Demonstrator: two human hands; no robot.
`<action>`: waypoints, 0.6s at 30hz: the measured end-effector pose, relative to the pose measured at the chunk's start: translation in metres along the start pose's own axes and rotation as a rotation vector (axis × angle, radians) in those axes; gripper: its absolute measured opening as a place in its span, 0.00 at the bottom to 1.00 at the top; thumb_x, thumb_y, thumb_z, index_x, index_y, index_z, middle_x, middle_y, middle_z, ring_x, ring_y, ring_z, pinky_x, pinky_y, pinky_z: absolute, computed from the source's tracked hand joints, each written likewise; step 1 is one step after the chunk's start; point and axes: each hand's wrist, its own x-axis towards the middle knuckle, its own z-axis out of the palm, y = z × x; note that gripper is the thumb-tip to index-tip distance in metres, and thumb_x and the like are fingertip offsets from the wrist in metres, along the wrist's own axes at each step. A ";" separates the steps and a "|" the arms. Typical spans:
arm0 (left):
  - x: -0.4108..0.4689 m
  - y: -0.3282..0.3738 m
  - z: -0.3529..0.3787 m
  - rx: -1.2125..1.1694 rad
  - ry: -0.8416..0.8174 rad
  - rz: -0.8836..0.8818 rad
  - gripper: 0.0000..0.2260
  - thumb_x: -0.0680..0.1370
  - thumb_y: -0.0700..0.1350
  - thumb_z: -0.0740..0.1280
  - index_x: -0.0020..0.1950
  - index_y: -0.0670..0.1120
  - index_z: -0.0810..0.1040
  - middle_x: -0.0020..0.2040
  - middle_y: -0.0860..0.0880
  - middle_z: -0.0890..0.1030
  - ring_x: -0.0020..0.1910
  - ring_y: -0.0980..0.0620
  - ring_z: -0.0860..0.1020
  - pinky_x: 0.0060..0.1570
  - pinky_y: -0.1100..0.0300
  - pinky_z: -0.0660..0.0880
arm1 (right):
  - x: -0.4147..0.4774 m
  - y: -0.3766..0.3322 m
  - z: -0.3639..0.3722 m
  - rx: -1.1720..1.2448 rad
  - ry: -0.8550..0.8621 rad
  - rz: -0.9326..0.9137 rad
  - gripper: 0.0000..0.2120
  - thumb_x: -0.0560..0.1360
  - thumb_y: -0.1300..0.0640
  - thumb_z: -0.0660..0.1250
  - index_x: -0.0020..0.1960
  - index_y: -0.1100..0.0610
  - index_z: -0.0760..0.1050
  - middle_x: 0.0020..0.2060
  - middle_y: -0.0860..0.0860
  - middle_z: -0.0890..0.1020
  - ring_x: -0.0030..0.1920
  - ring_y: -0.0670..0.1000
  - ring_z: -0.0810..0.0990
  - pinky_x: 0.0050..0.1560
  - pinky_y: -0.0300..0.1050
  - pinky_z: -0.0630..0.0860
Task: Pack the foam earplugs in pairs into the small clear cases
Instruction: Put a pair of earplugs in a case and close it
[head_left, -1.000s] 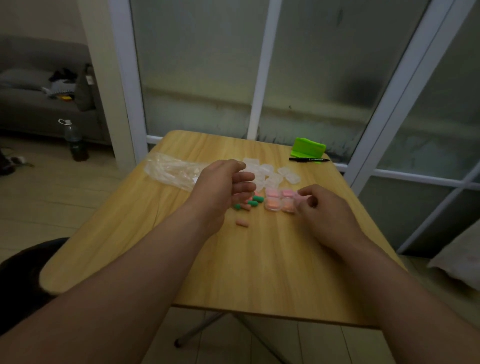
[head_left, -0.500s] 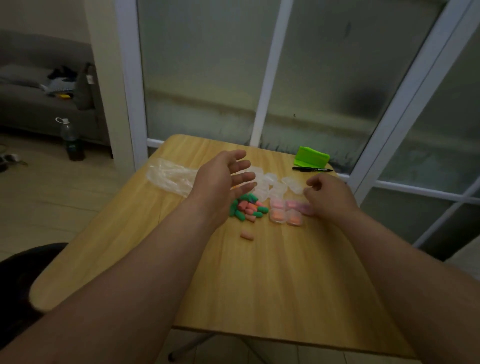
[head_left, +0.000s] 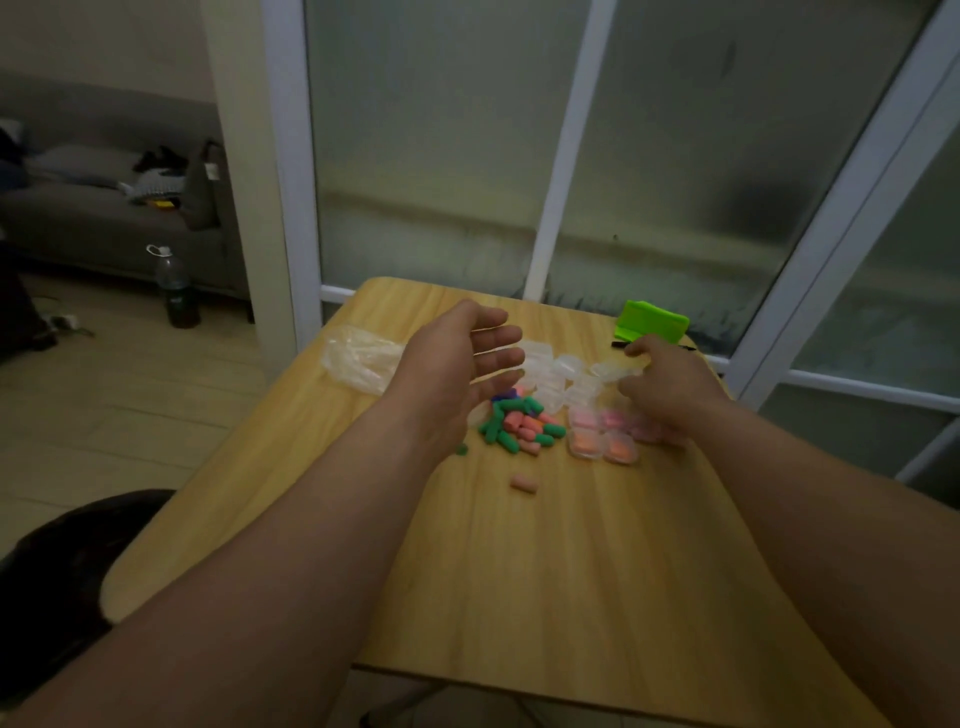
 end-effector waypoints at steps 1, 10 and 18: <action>-0.002 0.001 -0.001 0.018 -0.007 0.005 0.12 0.82 0.44 0.64 0.61 0.40 0.82 0.58 0.40 0.87 0.50 0.45 0.85 0.53 0.50 0.85 | -0.003 -0.003 -0.005 0.015 0.035 -0.029 0.19 0.77 0.52 0.71 0.67 0.47 0.78 0.53 0.51 0.85 0.39 0.49 0.82 0.39 0.44 0.73; -0.036 -0.005 -0.005 0.392 -0.160 0.079 0.10 0.83 0.40 0.68 0.65 0.43 0.79 0.59 0.36 0.83 0.45 0.47 0.83 0.39 0.58 0.84 | -0.103 -0.074 -0.020 0.681 -0.033 -0.135 0.03 0.79 0.51 0.72 0.52 0.49 0.82 0.45 0.51 0.86 0.43 0.52 0.87 0.41 0.51 0.80; -0.061 -0.008 -0.023 0.520 -0.332 0.090 0.11 0.84 0.50 0.70 0.66 0.51 0.81 0.53 0.40 0.87 0.53 0.41 0.87 0.50 0.54 0.84 | -0.147 -0.091 -0.009 1.022 -0.203 -0.016 0.06 0.81 0.55 0.72 0.54 0.57 0.81 0.40 0.54 0.88 0.37 0.50 0.87 0.30 0.37 0.76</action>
